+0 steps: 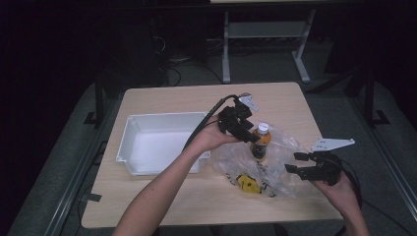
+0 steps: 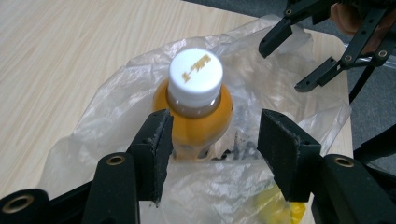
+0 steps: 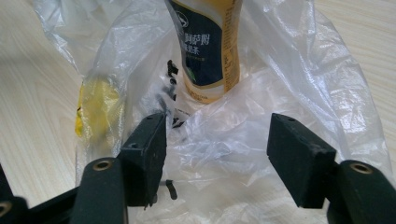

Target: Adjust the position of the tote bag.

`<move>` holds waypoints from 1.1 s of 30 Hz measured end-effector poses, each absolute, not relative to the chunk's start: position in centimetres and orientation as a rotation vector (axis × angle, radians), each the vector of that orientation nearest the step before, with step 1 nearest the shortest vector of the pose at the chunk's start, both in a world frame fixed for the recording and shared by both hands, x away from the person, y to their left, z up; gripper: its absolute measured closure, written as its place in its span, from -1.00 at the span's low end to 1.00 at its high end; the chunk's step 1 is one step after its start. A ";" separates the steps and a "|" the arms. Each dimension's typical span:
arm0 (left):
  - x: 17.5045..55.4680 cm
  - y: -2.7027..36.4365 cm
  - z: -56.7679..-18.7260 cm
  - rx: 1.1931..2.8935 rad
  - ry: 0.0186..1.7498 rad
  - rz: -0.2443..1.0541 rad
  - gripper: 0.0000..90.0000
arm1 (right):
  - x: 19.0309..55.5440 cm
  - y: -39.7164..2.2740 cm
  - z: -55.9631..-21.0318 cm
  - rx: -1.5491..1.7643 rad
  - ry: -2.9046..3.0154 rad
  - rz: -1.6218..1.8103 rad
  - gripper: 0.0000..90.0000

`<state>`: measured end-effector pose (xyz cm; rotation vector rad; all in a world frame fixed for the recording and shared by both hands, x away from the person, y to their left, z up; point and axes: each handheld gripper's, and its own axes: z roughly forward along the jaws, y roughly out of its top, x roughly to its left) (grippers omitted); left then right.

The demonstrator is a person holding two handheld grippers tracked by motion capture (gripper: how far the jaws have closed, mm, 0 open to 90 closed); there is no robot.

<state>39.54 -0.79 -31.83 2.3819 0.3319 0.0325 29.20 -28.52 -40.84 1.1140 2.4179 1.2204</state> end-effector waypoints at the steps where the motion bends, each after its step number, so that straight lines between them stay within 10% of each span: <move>1: 39.5 -0.8 -31.8 2.382 0.332 0.032 -0.02 | 29.2 -28.5 -40.8 1.114 2.418 1.220 -0.18; 33: 41.3 -3.8 -32.6 2.452 0.322 0.038 0.16 | 28.8 -29.4 -40.8 1.125 2.377 1.235 -0.24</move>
